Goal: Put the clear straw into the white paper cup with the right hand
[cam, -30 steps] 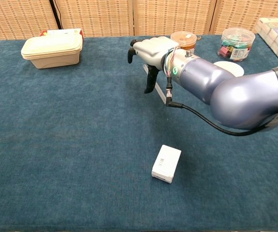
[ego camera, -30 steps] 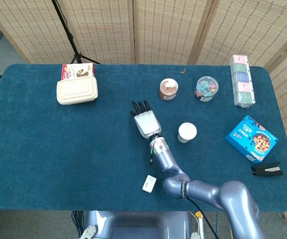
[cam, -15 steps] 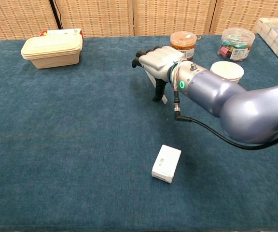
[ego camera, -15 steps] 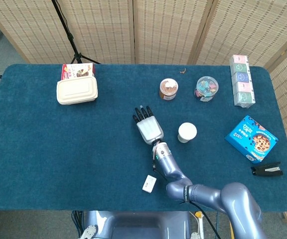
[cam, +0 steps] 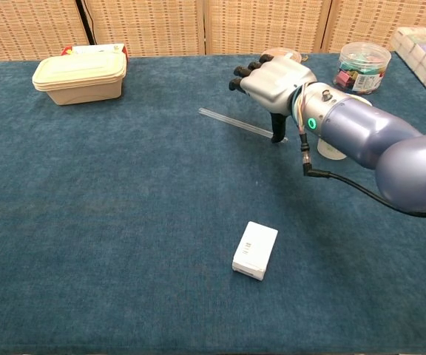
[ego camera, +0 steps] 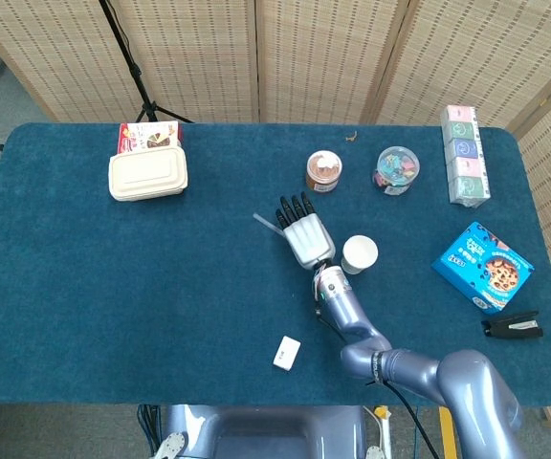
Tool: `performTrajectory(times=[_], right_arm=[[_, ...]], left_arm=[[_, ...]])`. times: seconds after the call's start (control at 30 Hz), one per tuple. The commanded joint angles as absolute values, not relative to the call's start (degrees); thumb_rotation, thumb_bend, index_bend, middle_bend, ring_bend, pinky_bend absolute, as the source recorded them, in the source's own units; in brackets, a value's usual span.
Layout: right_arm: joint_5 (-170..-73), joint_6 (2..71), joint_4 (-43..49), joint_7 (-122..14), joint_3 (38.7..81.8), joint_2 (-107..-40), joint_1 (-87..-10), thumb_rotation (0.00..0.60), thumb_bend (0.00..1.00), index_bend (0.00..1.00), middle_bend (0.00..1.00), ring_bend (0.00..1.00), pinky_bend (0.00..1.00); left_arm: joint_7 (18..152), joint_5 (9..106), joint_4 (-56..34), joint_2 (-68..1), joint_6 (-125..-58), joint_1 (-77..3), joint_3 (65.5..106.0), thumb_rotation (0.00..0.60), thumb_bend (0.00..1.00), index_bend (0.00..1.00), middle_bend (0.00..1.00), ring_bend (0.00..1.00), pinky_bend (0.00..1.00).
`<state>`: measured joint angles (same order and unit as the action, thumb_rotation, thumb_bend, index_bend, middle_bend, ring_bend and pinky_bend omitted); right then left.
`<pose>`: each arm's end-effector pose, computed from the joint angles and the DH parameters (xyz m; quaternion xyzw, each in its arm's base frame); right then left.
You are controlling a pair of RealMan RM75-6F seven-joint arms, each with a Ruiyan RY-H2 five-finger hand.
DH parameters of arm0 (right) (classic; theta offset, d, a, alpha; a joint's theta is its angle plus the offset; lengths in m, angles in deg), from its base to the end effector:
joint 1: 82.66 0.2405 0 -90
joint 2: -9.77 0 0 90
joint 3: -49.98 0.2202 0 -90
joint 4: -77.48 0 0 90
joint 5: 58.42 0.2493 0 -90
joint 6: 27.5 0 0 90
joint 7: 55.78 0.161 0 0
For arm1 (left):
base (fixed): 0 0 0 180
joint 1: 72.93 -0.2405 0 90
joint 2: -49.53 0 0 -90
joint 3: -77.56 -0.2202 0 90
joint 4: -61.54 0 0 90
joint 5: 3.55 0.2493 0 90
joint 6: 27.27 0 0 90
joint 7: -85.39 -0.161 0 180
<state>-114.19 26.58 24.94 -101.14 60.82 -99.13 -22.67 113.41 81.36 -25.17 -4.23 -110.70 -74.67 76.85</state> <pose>-0.0688 -0.4166 -0.1103 0.7918 -0.1323 0.2601 0.5366 -0.3647 0.1450 0.1716 -0.5156 -0.5052 -0.3885 0.5727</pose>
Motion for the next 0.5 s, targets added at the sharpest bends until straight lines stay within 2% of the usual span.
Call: performTrajectory(times=[0.03,0.27,0.43,0.5], right_arm=[[-116.0,26.9,27.2,-102.5,59.8,-98.9,-22.6,0.600,0.00,0.09,0.00,0.00,0.00],[-115.1,26.1,23.8,-96.5,64.0,-98.2,-22.9,0.600,0.00,0.11,0.00,0.00,0.00],[-107.6,22.4,19.6,-91.0,71.3,-97.3,-22.6,0.600,0.00,0.17,0.00,0.00,0.00],[-105.3,21.6,19.5,-90.6,72.8,-97.1,-22.3,0.600,0.00,0.22,0.00,0.00,0.00]], left_arm=[[113.3,81.3,-25.3,-4.2,-110.6,-74.7,76.9,0.600,0.00,0.00,0.00,0.00,0.00],[113.0,81.2,-25.4,-4.2,-110.4,-74.5,76.9,0.600,0.00,0.00,0.00,0.00,0.00],[113.3,81.2,-25.3,-4.2,-110.5,-74.6,76.8,0.600,0.00,0.00,0.00,0.00,0.00],[113.4,81.2,-25.3,-4.1,-110.5,-74.6,76.8,0.600,0.00,0.00,0.00,0.00,0.00]])
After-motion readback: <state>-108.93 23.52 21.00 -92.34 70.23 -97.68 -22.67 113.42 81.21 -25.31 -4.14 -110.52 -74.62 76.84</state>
